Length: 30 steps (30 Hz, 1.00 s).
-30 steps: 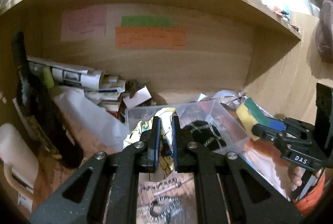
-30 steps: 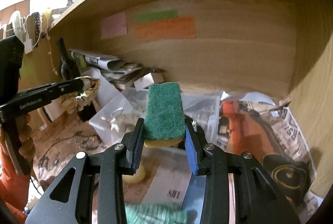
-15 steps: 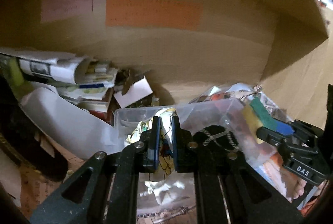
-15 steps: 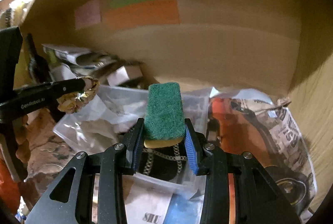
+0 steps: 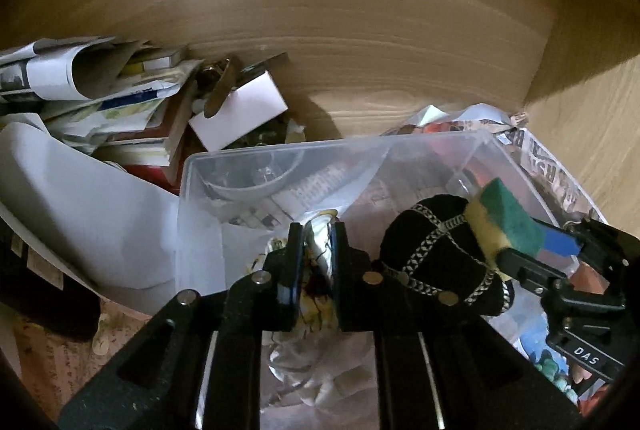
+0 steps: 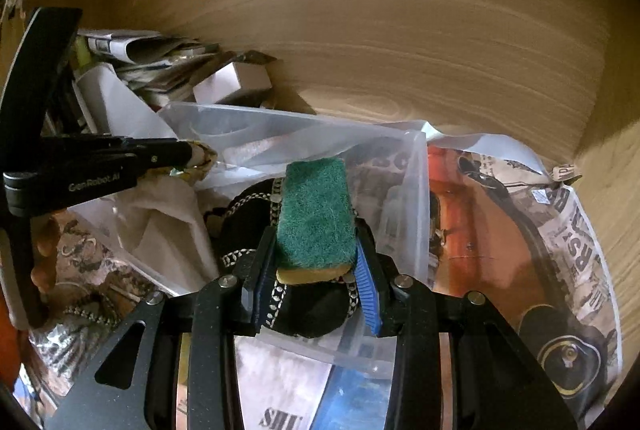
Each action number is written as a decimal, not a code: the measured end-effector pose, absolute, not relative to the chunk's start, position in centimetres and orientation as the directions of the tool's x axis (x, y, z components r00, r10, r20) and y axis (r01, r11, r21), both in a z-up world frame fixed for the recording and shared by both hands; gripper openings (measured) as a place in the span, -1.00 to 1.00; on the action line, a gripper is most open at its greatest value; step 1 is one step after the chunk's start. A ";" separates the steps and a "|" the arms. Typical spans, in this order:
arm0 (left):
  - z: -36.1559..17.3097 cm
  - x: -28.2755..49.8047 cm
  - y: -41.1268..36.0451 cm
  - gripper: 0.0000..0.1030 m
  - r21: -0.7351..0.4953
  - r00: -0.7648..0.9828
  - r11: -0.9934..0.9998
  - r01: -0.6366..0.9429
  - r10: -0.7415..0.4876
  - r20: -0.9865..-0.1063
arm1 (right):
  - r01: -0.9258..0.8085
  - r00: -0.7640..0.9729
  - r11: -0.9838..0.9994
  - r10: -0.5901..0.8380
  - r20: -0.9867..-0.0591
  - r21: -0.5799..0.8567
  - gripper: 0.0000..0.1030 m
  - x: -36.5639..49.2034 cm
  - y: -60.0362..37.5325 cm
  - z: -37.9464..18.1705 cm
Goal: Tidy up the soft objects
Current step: 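Carry the sponge and wrapper with both tools into the clear box, then open both tools to release the sponge and wrapper in the box, then grasp the yellow fuzzy ball with the right tool while the left tool grasps the metal chain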
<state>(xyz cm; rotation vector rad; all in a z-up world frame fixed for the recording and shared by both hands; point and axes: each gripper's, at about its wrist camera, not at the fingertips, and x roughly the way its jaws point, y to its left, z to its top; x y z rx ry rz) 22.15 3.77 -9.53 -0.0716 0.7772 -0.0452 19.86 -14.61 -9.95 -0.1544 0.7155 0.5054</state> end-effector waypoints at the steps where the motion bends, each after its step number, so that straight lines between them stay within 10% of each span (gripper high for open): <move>1: -9.3 21.9 3.7 -0.62 -0.076 0.716 0.997 0.018 -0.066 -0.695 | -0.494 0.638 0.868 0.391 -0.663 0.036 -0.27 19.8 -14.6 -9.9; 16: -4.5 14.9 3.7 0.86 -0.031 0.804 0.997 0.067 -0.072 -0.590 | -0.500 0.731 0.866 0.436 -0.525 0.023 0.60 15.1 -15.1 -5.5; 30: -7.9 8.6 6.2 0.93 -0.020 0.752 1.000 0.019 -0.028 -0.658 | -0.592 0.629 0.804 0.509 -0.588 0.063 0.60 12.1 -12.8 -8.0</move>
